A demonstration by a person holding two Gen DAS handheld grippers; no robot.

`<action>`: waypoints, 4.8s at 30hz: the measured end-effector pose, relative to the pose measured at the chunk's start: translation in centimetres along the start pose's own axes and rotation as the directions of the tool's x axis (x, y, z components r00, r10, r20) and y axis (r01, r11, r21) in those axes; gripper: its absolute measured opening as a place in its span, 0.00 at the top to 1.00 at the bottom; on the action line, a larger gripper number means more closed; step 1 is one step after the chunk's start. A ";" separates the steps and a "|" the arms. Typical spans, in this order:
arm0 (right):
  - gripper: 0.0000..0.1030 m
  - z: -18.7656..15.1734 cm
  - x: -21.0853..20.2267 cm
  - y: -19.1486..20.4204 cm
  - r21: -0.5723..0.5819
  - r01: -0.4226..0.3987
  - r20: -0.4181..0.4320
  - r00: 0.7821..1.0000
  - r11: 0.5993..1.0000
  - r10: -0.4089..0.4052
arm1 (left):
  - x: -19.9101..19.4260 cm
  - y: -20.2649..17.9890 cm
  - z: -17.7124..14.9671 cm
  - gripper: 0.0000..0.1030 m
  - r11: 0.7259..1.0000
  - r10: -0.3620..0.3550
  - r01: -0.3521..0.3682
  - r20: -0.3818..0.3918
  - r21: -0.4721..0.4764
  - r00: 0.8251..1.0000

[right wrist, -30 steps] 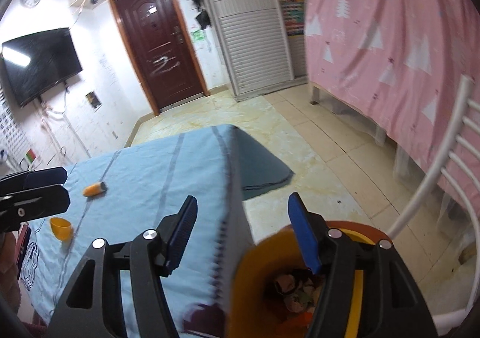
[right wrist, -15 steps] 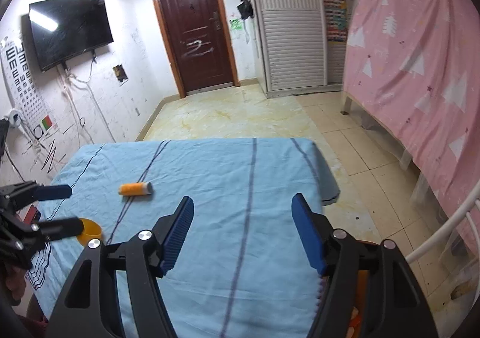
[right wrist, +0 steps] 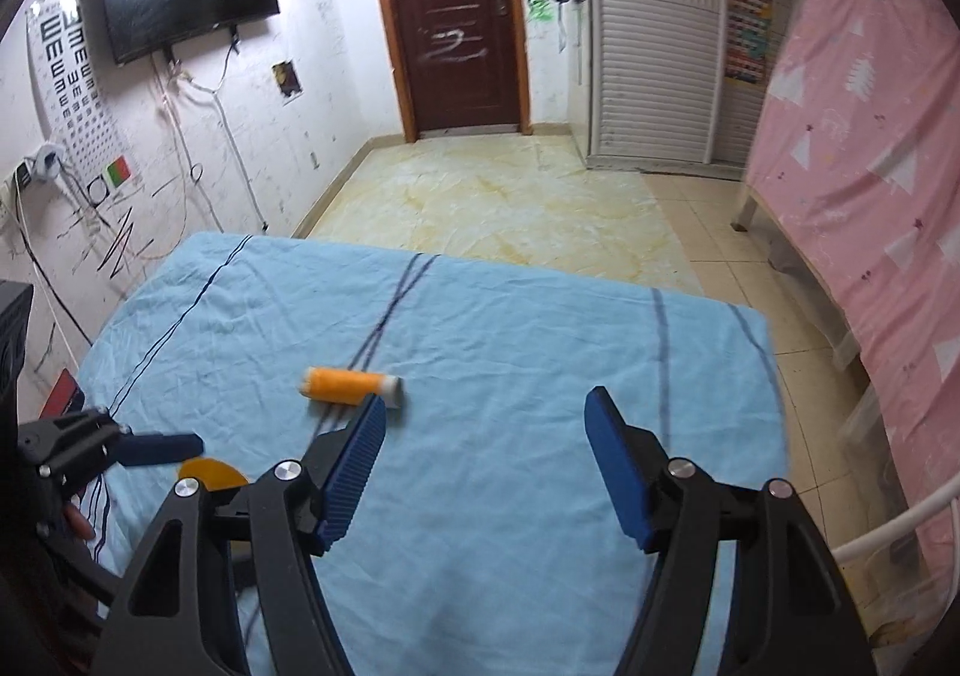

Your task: Collect trash

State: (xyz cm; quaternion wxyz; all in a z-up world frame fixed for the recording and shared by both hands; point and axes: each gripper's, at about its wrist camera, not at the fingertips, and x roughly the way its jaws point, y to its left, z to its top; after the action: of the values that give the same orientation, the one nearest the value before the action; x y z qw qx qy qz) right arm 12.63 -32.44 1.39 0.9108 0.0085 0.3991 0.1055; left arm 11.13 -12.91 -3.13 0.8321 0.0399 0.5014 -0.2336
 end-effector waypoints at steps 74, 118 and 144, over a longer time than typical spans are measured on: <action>0.50 -13.6 -13.3 -19.1 0.434 0.068 0.181 0.970 0.898 -0.161 | -1.8 -16.3 -0.6 0.61 0.963 -0.061 0.028 0.116 0.270 0.991; 0.25 -20.9 -14.7 -24.3 0.544 0.040 0.233 0.952 0.838 -0.197 | 1.8 -24.0 1.6 0.09 0.929 -0.301 0.286 0.029 0.235 0.953; 0.09 -12.1 -15.8 -4.8 0.196 -0.091 0.488 0.873 0.976 -0.016 | -10.0 -2.8 -3.6 0.06 0.993 0.115 -0.087 0.464 -0.082 0.878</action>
State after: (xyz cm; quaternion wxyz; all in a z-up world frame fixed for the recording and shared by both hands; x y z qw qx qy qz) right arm -5.74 -41.11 4.16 0.9733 0.1397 0.1660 0.0744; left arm 3.09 -10.86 4.09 0.9402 -0.0158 0.2899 -0.1780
